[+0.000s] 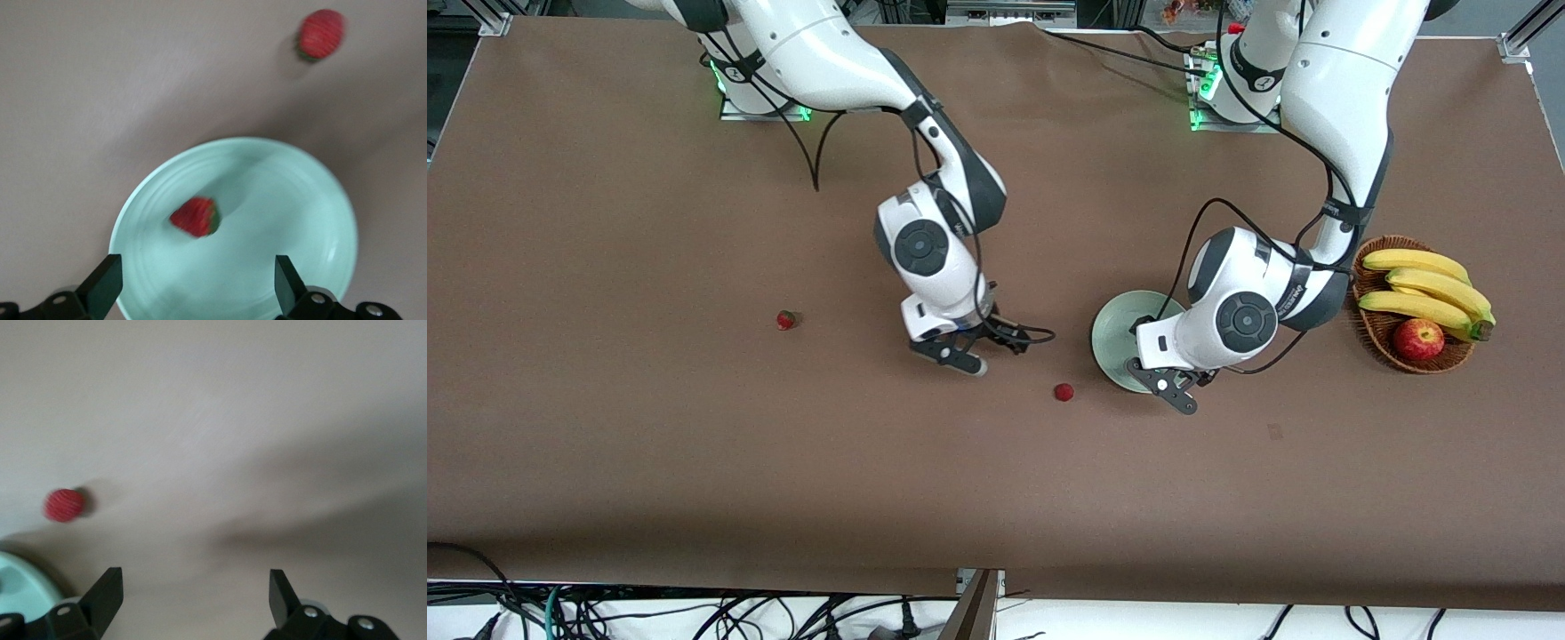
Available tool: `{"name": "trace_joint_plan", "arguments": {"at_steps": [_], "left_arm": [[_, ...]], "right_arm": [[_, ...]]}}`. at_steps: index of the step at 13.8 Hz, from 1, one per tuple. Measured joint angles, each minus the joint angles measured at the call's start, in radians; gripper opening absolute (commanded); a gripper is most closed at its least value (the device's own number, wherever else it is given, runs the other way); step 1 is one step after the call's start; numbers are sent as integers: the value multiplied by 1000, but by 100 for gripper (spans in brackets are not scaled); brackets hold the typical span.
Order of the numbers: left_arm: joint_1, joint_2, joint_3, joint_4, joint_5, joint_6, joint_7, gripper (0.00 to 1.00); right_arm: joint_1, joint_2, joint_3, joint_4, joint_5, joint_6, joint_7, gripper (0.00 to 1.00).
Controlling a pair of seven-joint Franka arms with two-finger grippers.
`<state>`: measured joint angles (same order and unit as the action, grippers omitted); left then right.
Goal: Collect all strawberries into plate
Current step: 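Grasp the second strawberry with the left gripper while the right gripper grasps the third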
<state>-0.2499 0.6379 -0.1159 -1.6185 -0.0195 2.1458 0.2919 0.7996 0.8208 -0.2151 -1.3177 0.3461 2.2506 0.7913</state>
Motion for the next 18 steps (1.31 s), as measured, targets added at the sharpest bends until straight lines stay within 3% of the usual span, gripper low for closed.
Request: {"name": "trace_joint_plan", "arguments": {"at_steps": [3,5,7,11,12,13,15,16,18], "left_arm": [[-28,-7,-25,50,0,12,-97,100],[-77,25,-27,118,0,28,-162,100],[-102,91,-26,175,0,137,-185,100],[-113,245,-26,200,0,448,-183,100],[-120,274,-26,203,0,502,-183,94],[-126,295,-26,208,0,535,-184,82],[-136,306,-26,216,0,546,-186,19],[-137,305,-26,222,0,546,-186,9],[-137,305,-26,228,0,546,-186,5]], "right_arm": [[-10,-42,-159,-5,0,-195,-279,99],[-20,-43,-241,-42,0,-226,-459,99],[-28,-42,-291,-112,1,-197,-606,98],[-76,-56,-321,-237,5,-175,-786,98],[-95,-76,-324,-282,16,-175,-821,98],[-113,-107,-326,-340,35,-175,-851,97],[-127,-185,-325,-481,71,-145,-879,93],[-126,-221,-320,-557,79,-95,-883,91],[-123,-271,-292,-688,81,22,-883,84]]}}
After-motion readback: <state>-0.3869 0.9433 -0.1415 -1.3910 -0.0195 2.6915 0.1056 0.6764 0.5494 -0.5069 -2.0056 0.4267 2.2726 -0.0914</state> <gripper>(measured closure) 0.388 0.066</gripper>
